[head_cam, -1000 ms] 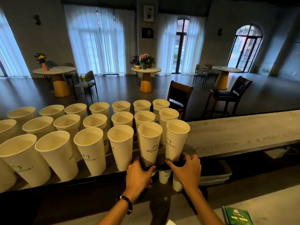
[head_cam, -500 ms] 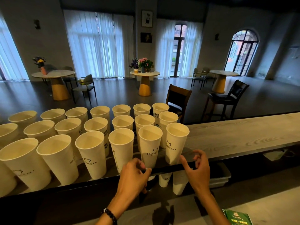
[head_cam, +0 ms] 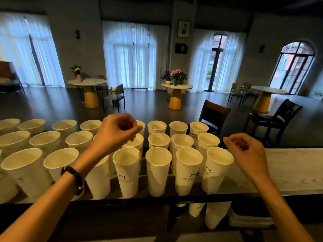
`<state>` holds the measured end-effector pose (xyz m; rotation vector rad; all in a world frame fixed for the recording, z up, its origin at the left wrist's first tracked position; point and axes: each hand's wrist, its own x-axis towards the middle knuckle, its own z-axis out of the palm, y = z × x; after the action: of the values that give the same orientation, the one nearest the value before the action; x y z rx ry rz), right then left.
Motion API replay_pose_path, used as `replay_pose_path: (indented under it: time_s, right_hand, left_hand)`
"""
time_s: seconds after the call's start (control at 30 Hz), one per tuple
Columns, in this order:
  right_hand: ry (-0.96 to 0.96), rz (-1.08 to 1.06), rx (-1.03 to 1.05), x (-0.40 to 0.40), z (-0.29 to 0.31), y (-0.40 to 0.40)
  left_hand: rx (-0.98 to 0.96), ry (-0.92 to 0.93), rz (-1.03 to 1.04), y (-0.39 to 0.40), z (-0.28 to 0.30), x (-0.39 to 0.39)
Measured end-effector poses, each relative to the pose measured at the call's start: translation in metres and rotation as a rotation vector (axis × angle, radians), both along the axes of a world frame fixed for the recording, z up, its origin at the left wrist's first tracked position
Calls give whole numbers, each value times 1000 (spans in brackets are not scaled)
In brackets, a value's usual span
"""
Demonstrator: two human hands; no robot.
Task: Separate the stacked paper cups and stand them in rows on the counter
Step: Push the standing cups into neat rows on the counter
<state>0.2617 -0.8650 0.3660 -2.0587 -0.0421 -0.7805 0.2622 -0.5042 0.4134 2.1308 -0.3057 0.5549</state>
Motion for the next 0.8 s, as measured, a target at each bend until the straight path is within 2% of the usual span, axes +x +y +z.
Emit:
replay_pose_path:
  time_s: [0.1, 0.23, 0.33, 0.43, 0.63, 0.8]
  right_hand:
    - [124, 109, -194, 28, 18, 25]
    - [183, 224, -357, 57, 22, 76]
    - [229, 227, -418, 77, 19, 115]
    - [282, 180, -474, 92, 11, 135]
    - [305, 145, -467, 101, -3, 146]
    - [270, 97, -455, 97, -2, 146]
  left_hand:
    - [142, 8, 11, 29, 1, 25]
    - [324, 3, 6, 62, -7, 41]
    - [547, 102, -111, 71, -16, 56]
    - [719, 123, -118, 68, -21, 70]
    - [855, 107, -156, 63, -26, 81]
    - [869, 110, -172, 62, -34, 86]
